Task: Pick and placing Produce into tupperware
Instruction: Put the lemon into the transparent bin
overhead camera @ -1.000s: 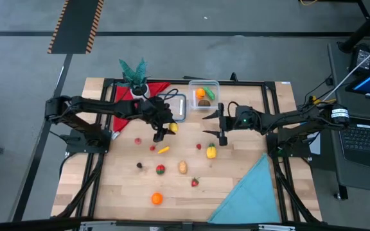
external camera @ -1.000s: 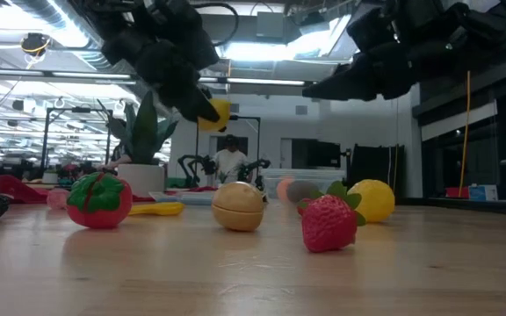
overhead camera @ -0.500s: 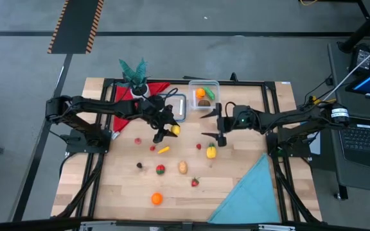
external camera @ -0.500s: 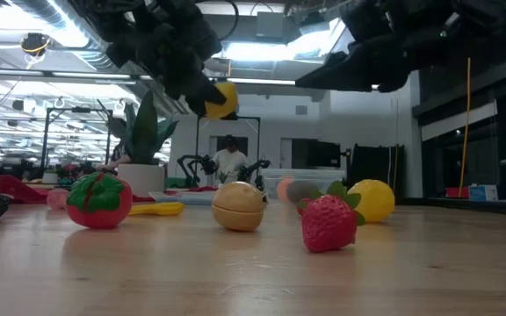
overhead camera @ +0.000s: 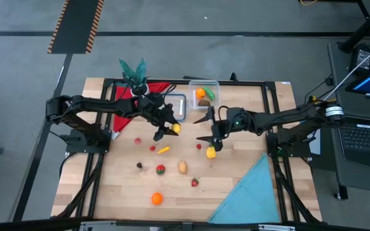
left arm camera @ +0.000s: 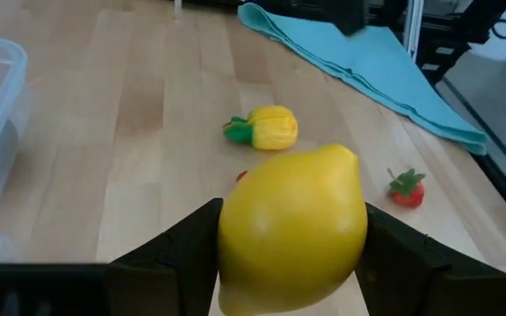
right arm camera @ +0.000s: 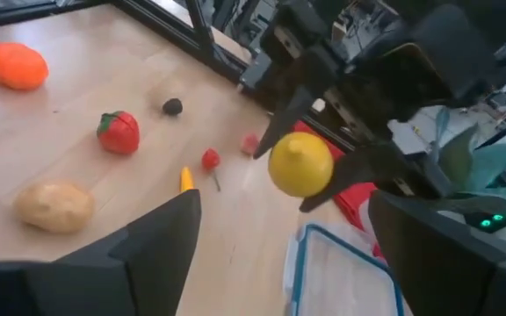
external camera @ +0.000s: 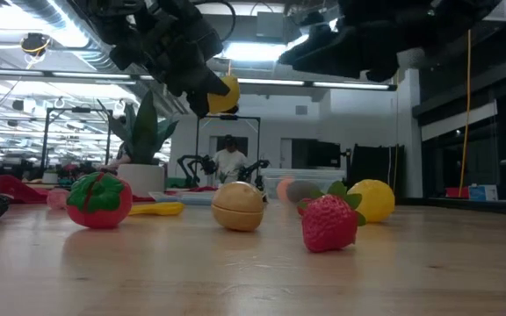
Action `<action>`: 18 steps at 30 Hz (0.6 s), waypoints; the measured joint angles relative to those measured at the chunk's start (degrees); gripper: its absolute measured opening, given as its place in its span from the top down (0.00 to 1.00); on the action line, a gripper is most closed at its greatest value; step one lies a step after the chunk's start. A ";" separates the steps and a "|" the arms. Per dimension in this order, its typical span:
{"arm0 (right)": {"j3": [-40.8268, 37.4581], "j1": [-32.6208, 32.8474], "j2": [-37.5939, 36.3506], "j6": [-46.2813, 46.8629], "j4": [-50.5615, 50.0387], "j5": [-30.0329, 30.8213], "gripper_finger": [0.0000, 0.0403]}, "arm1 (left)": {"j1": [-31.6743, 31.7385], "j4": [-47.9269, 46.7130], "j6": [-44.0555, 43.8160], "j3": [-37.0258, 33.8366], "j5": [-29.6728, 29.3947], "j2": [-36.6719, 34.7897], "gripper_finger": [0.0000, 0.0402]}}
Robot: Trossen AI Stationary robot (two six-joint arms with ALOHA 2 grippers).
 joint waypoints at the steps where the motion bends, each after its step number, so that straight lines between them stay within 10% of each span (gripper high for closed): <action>1: 0.87 0.00 1.17 -0.06 -0.10 0.00 0.19 | 0.00 0.49 -0.36 0.00 -0.01 0.00 0.49; 18: 18.30 -0.02 14.95 -6.10 -10.14 3.12 0.19 | 0.03 1.53 -0.56 0.00 0.00 0.04 0.49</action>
